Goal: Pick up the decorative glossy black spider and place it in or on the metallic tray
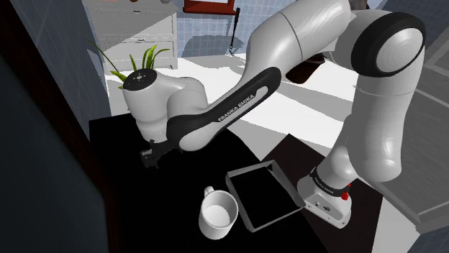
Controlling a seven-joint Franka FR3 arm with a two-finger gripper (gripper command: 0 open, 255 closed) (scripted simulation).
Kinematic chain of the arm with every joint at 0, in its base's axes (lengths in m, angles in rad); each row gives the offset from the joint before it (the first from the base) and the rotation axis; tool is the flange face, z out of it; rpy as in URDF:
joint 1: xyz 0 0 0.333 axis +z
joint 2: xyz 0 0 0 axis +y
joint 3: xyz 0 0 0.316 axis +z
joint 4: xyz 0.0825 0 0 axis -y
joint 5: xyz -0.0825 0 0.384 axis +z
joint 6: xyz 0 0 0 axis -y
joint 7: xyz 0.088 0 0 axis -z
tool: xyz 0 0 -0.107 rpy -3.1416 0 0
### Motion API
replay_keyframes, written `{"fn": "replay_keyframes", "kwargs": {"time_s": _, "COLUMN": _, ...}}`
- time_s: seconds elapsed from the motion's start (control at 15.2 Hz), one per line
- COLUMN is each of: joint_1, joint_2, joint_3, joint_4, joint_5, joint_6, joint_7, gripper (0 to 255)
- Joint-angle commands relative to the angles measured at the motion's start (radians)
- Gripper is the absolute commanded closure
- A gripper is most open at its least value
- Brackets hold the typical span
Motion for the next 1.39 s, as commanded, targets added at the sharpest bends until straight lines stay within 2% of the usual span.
{"fn": "replay_keyframes", "kwargs": {"time_s": 0.0, "joint_1": 0.002, "joint_2": 0.014, "joint_3": -0.008, "joint_4": -0.008, "joint_5": -0.012, "joint_6": 0.017, "joint_7": 0.012, "gripper": 0}}
{"fn": "replay_keyframes", "kwargs": {"time_s": 0.2, "joint_1": 0.003, "joint_2": 0.032, "joint_3": -0.015, "joint_4": -0.018, "joint_5": -0.024, "joint_6": 0.044, "joint_7": 0.02, "gripper": 0}}
{"fn": "replay_keyframes", "kwargs": {"time_s": 0.73, "joint_1": 0.003, "joint_2": 0.032, "joint_3": -0.015, "joint_4": -0.018, "joint_5": -0.024, "joint_6": 0.044, "joint_7": 0.02, "gripper": 0}}
{"fn": "replay_keyframes", "kwargs": {"time_s": 0.79, "joint_1": 0.003, "joint_2": 0.032, "joint_3": -0.015, "joint_4": -0.018, "joint_5": -0.024, "joint_6": 0.044, "joint_7": 0.02, "gripper": 255}}
{"fn": "replay_keyframes", "kwargs": {"time_s": 1.32, "joint_1": 0.003, "joint_2": 0.032, "joint_3": -0.015, "joint_4": -0.018, "joint_5": -0.024, "joint_6": 0.043, "joint_7": 0.02, "gripper": 255}}
